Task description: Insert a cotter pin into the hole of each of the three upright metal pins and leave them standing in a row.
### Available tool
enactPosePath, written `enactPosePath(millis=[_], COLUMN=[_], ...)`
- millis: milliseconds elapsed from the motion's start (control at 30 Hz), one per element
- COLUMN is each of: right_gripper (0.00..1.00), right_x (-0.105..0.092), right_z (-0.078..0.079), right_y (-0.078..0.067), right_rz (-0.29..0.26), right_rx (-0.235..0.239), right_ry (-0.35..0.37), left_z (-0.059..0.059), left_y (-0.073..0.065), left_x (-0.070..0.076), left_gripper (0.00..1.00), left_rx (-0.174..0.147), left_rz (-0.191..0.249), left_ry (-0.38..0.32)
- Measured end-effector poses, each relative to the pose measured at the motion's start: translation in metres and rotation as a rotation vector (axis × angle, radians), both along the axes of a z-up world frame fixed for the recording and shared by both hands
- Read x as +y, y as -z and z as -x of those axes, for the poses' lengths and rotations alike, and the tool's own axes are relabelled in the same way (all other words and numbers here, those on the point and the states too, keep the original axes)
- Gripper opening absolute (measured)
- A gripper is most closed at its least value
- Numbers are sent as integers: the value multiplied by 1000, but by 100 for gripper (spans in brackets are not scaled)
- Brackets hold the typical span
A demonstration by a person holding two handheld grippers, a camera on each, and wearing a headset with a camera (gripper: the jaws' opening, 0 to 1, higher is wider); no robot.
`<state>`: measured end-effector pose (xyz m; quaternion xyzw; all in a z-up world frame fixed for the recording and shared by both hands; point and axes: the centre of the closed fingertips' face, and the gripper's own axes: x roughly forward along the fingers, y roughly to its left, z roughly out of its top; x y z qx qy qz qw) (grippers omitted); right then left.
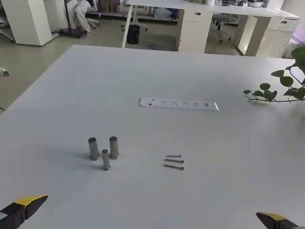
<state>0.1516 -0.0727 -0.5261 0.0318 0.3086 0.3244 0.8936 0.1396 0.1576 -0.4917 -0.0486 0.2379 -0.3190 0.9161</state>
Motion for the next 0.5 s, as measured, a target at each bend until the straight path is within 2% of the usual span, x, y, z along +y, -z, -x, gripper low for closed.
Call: enactPosePath(millis=[67,200,333,433,500], right_gripper=[96,96,96,96,96], right_x=[-1,-2,-2,-3,-2], right_z=[0,0,2,3,4], right_y=[1,1,1,3,4], right_rz=[5,2,4,9,12], right_rx=[3,8,12,19,21], right_ry=[1,11,22,29,34], left_z=[-4,-14,-25,-37,-46], left_y=[2,4,7,10,10], left_x=[2,6,8,13,15], left_gripper=[98,89,89,90,90], left_rx=[-3,-10,-19,-28,-36], left_rz=[-21,-34,-45,-71,-68], left_ry=[4,5,12,11,5])
